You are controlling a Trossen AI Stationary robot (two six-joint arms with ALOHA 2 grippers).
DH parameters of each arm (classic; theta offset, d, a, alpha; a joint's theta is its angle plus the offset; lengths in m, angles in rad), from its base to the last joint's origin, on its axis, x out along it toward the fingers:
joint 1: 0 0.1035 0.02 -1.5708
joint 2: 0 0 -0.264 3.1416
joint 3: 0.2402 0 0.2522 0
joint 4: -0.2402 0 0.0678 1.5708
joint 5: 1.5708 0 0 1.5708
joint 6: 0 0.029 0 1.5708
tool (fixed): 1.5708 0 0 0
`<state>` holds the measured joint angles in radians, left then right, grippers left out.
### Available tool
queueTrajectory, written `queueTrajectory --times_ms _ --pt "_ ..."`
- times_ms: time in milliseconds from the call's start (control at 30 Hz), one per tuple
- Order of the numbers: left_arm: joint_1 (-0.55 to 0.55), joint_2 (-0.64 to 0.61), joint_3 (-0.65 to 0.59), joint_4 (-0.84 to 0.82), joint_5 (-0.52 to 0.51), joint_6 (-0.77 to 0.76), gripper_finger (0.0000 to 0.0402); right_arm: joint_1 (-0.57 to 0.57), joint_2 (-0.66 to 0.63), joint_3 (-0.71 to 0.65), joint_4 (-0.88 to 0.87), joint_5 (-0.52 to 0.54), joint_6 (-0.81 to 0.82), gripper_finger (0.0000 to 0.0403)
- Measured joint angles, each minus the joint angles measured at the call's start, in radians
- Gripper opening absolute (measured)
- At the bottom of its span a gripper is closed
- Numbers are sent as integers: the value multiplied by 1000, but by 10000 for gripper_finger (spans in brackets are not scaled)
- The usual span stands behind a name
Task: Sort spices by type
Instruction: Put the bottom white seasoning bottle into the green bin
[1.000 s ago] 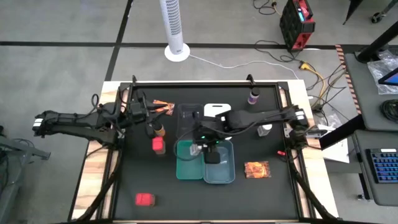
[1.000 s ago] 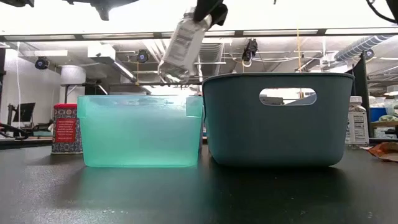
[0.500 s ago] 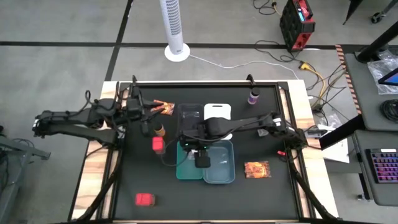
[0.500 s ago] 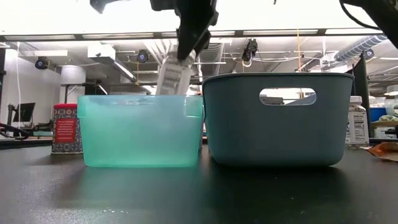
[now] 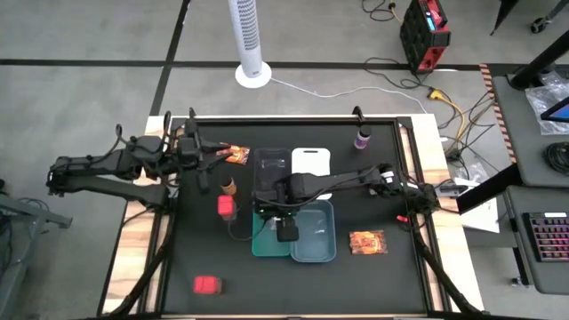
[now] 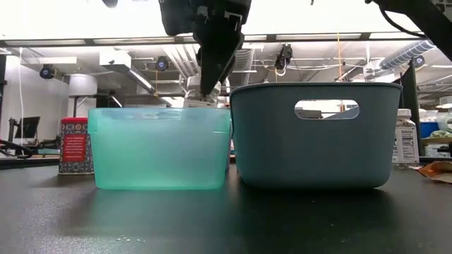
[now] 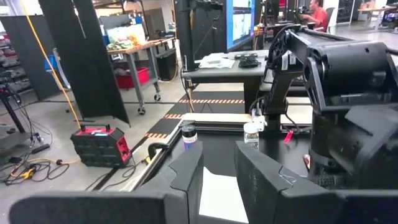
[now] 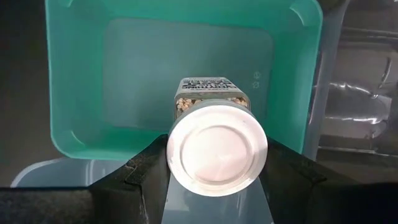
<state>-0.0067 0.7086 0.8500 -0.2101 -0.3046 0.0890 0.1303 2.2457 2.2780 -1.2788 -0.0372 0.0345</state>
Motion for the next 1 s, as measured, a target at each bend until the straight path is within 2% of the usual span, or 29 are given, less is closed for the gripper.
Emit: queueTrajectory --times_ms 367,567,833,1000 --pt "0 -4 0 -19 0 7 75 0 15 0 4 1 6 198" --pt "0 -3 0 -26 0 11 75 0 15 -1 4 2 9 215" --pt "0 -3 -1 -27 0 15 75 0 15 -1 5 3 7 203" --pt "0 -3 -1 -27 0 15 75 0 15 -2 5 5 6 229"
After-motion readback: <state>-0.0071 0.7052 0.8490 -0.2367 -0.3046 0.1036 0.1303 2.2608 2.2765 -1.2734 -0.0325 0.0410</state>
